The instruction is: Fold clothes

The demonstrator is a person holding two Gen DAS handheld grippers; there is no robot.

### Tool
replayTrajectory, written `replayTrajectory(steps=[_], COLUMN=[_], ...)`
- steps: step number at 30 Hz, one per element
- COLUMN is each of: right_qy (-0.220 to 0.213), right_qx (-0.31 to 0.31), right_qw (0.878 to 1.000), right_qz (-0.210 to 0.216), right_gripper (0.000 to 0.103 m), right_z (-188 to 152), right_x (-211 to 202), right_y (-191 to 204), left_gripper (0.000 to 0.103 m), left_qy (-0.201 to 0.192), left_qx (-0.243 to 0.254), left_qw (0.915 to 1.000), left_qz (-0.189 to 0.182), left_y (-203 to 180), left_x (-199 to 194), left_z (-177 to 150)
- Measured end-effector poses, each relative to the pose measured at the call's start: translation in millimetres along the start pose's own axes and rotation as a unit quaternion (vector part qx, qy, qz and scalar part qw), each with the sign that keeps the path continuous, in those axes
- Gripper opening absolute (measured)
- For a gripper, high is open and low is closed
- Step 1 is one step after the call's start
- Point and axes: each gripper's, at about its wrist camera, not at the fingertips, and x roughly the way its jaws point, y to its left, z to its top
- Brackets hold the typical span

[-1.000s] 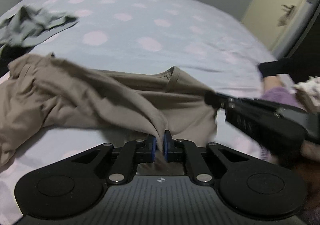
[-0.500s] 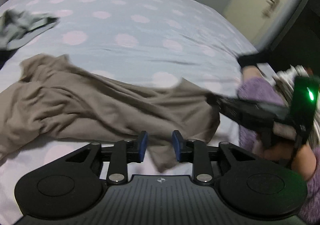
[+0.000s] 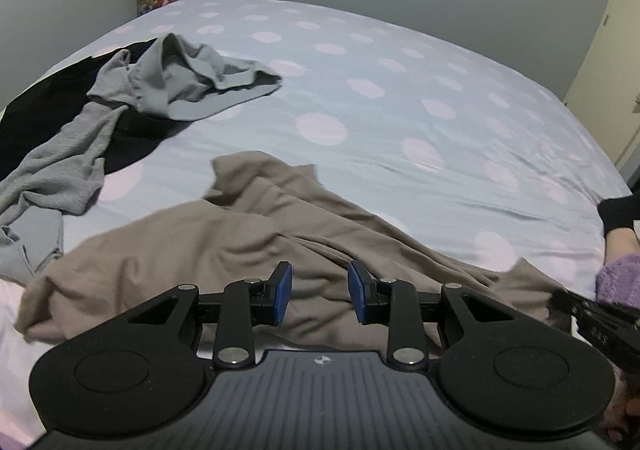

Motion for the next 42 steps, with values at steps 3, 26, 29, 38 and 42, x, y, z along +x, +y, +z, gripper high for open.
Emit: replayTrajectory(steps=[3, 26, 29, 38, 42], right_qy=[0.004, 0.052, 0.051, 0.032, 0.026], right_qx=[-0.001, 0.035, 0.036, 0.046, 0.055], right_qw=[1.000, 0.998, 0.998, 0.998, 0.998], right_qz=[0.002, 0.028, 0.028, 0.021, 0.006], right_gripper=[0.004, 0.005, 0.005, 0.005, 0.004], right_z=[-1, -4, -4, -5, -4], right_x=[4, 48, 48, 35, 28], right_y=[1, -6, -6, -10, -15], left_gripper=[0.028, 0.005, 0.004, 0.003, 0.002], left_qy=[-0.001, 0.040, 0.047, 0.084, 0.092], left_qx=[0.004, 0.043, 0.060, 0.111, 0.136], left_qw=[0.9999, 0.9962, 0.9960, 0.9902, 0.9861], left_qz=[0.016, 0.065, 0.046, 0.015, 0.027], left_y=[7, 41, 40, 39, 38], left_x=[6, 126, 112, 38, 6], left_z=[9, 66, 58, 26, 9])
